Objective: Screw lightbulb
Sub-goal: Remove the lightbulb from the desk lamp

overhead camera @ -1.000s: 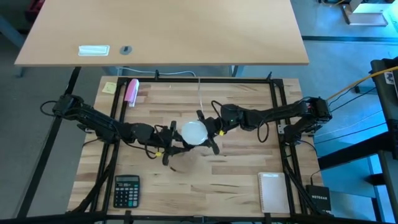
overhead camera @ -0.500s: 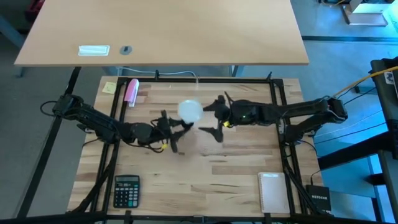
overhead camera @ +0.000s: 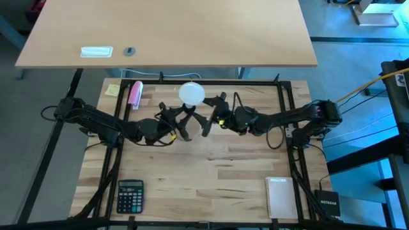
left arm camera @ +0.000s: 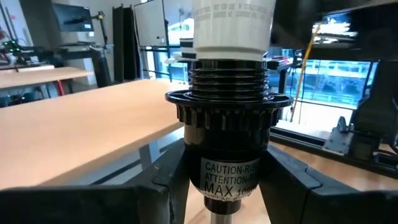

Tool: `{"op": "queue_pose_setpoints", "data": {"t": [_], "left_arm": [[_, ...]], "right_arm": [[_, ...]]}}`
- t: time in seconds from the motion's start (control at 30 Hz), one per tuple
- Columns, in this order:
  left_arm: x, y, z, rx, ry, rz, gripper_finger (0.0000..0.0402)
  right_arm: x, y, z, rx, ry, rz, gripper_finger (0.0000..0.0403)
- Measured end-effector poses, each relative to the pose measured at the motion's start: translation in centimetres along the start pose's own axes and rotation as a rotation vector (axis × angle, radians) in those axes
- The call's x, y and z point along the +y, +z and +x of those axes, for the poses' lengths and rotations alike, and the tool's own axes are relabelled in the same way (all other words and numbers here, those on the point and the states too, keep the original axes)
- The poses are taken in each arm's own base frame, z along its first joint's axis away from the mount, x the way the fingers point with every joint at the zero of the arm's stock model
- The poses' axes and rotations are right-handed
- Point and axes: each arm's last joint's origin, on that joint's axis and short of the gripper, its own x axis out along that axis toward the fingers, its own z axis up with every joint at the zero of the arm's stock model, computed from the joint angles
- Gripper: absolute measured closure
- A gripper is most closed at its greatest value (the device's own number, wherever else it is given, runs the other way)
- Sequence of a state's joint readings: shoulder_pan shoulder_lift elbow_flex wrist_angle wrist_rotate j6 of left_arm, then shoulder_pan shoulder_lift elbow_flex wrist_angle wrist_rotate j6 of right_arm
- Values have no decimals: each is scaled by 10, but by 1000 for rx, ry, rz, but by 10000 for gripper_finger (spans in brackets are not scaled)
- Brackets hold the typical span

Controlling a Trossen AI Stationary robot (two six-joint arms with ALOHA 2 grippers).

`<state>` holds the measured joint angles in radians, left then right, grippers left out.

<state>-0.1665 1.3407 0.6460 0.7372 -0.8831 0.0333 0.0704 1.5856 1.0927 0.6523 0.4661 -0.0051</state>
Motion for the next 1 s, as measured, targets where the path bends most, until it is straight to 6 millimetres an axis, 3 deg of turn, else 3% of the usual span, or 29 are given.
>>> {"op": "queue_pose_setpoints", "data": {"t": [0.23,0.5,0.73,1.0], "left_arm": [[-2,0,-2,-1,-22,8,260],[-4,0,-3,-1,-35,21,260],[-8,0,-7,0,-58,34,260],[-21,0,-21,-1,-222,6,260]], "right_arm": [[-10,-10,16,19,-18,2,117],[-2,-4,29,56,33,-37,140],[3,-2,27,56,93,-78,252],[7,3,19,124,325,-30,252]]}}
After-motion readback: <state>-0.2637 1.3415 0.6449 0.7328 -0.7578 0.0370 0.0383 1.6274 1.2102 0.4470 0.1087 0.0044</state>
